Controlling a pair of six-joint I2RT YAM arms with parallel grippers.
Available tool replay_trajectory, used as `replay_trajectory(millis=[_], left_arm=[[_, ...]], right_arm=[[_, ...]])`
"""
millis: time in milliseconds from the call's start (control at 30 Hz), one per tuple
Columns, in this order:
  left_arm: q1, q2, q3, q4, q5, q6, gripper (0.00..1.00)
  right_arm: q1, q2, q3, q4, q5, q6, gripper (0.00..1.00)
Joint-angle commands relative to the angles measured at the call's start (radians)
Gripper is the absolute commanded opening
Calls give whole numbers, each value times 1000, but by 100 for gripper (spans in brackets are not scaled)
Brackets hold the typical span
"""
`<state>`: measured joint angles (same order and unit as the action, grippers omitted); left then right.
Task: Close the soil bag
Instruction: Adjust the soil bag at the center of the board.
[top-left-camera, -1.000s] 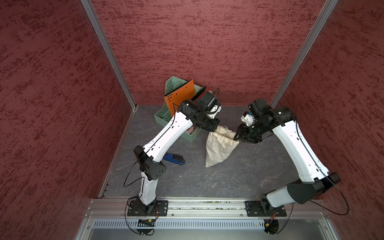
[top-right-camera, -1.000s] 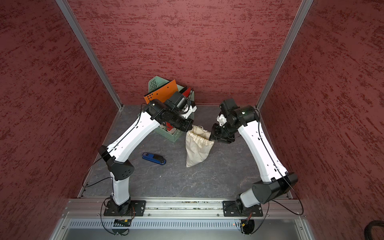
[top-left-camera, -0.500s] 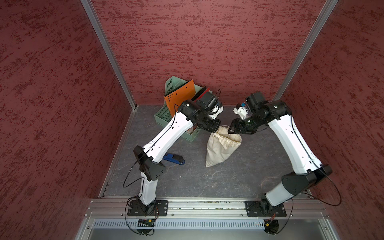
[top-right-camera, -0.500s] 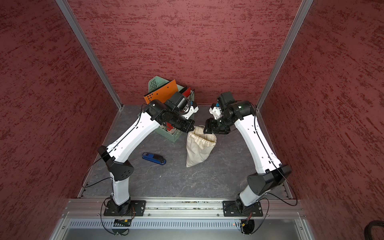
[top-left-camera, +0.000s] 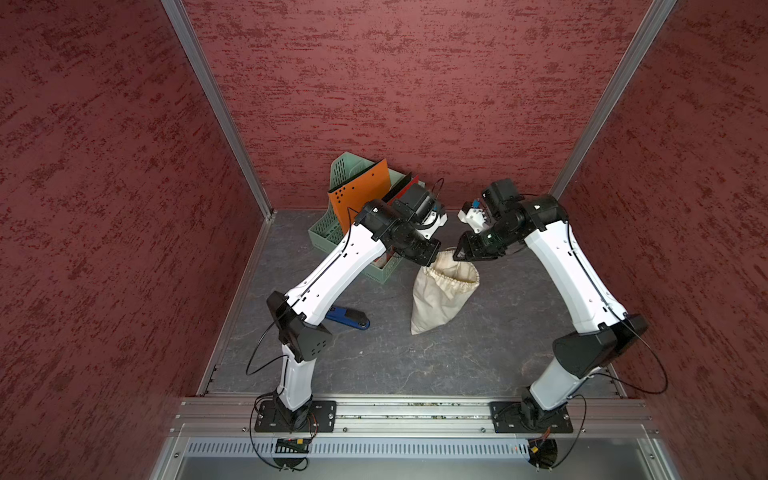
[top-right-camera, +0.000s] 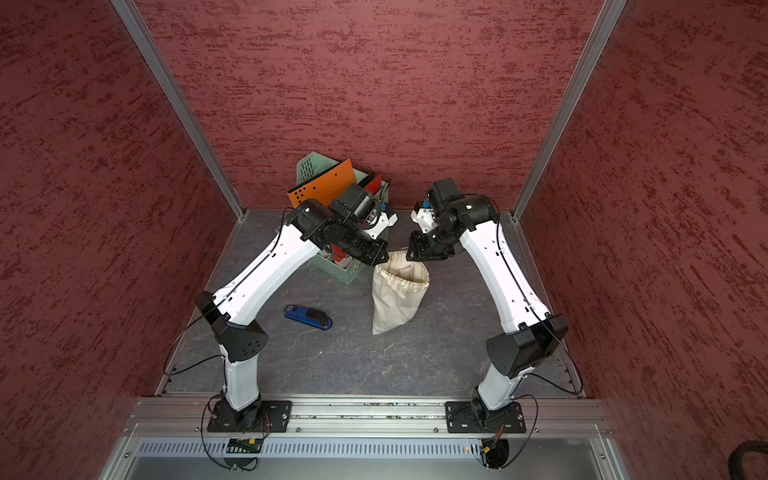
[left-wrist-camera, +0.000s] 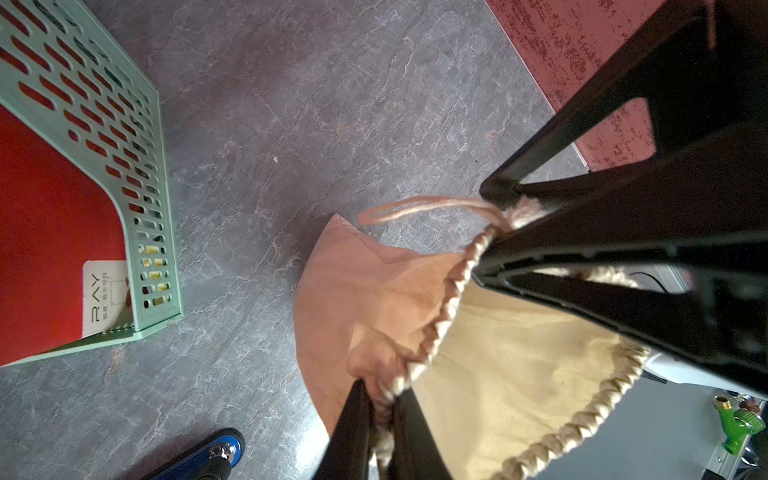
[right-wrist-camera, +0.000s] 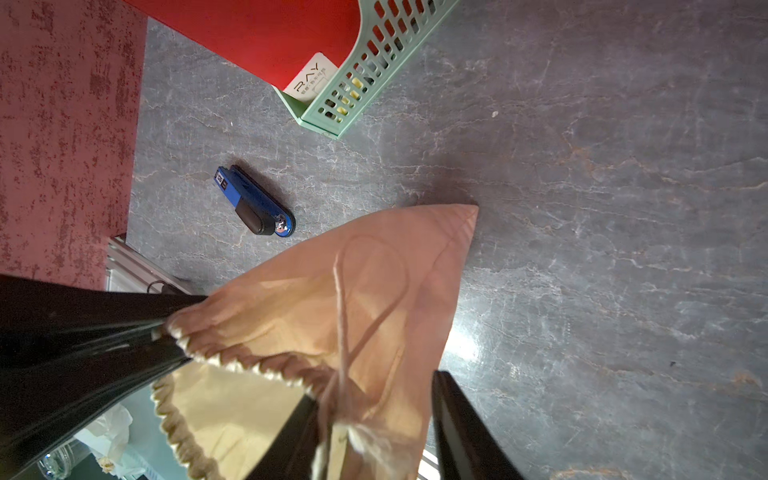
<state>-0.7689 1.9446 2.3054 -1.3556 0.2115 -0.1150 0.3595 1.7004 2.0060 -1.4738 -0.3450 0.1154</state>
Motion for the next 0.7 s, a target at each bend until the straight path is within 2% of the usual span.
replay_trajectory(millis=[0,100,133,233,400,533,667], left_arm=[[0,-34,6,-17,12,8,23],[-1,-32,9,-21,12,-3,37],[-1,-32,12,-22,12,-11,41],[2,-6,74,-79,40,-42,49],[-1,106,277,-264,58,-132,59],[-8,124,287,-313,102,-242,68],[-30,138,287,-341,98,-324,76]], right_arm=[[7,-2,23,22,4,-10,27],[7,-4,29,25,0,5,3],[7,-5,35,26,1,17,0],[9,-16,42,41,-17,66,0],[27,-53,6,95,-39,132,0],[30,-59,-6,96,-38,133,0],[32,-60,-6,94,-37,129,0]])
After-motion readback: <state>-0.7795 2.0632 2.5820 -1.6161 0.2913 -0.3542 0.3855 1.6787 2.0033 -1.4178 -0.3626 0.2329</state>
